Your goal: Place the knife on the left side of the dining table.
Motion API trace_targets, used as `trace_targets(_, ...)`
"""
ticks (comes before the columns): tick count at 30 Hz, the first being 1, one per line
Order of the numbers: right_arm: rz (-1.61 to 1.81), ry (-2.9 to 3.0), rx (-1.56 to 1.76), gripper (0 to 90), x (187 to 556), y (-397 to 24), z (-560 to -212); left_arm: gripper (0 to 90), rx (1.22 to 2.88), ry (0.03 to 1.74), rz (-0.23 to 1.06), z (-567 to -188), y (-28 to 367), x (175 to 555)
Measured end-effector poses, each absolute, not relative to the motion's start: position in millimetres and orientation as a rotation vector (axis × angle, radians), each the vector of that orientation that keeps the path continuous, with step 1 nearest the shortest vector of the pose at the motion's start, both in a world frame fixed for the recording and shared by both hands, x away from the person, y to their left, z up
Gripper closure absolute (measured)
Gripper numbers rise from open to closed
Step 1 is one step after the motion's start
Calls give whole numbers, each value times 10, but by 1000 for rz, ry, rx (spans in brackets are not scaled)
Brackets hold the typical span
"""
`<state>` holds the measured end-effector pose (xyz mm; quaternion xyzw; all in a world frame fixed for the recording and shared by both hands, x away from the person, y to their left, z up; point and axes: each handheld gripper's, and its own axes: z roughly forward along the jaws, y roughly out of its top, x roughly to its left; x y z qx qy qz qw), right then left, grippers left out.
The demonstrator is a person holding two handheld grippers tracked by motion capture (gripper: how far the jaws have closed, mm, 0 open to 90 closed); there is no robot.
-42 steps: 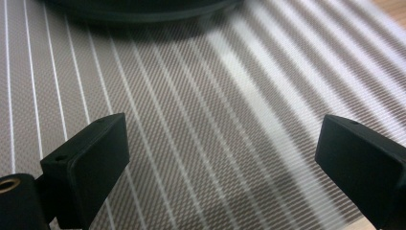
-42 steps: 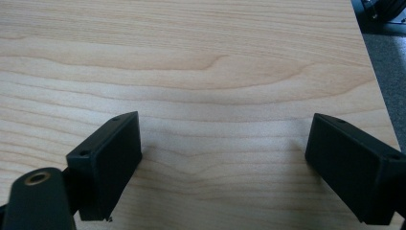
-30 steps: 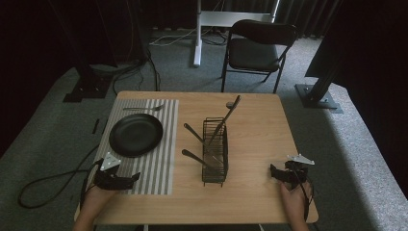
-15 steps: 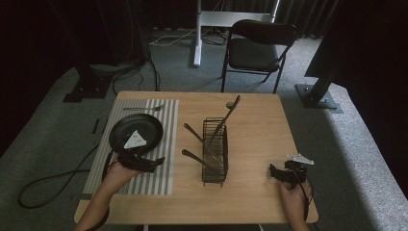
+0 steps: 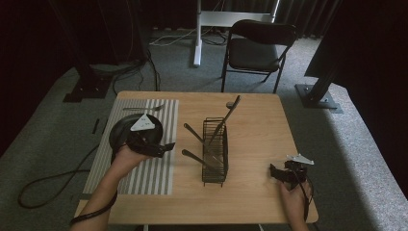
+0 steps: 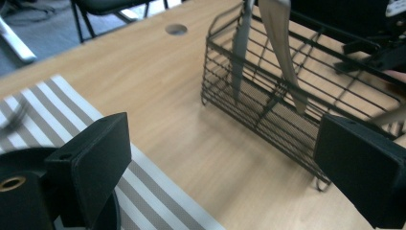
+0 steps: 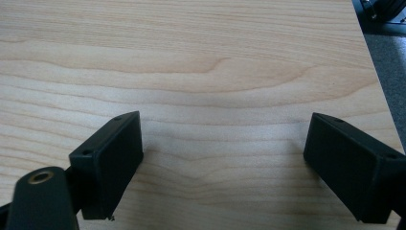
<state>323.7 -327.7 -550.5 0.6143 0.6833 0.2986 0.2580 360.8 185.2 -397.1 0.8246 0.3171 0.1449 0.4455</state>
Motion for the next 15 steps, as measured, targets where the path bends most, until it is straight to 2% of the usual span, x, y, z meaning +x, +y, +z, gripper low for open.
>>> trace_targets(9, 808, 1854, 1663, 124, 3237, -3279, -5505, 62, 2024, 742, 313, -3832, 1674, 3719)
trace_targets(11, 809, 1854, 1663, 124, 3237, -3279, -5506, 92, 2023, 739, 310, -3795, 1607, 3749)
trace_targets(15, 809, 1853, 1663, 124, 3237, -3279, -5506, 96, 2027, 727, 296, -3752, 1513, 3789)
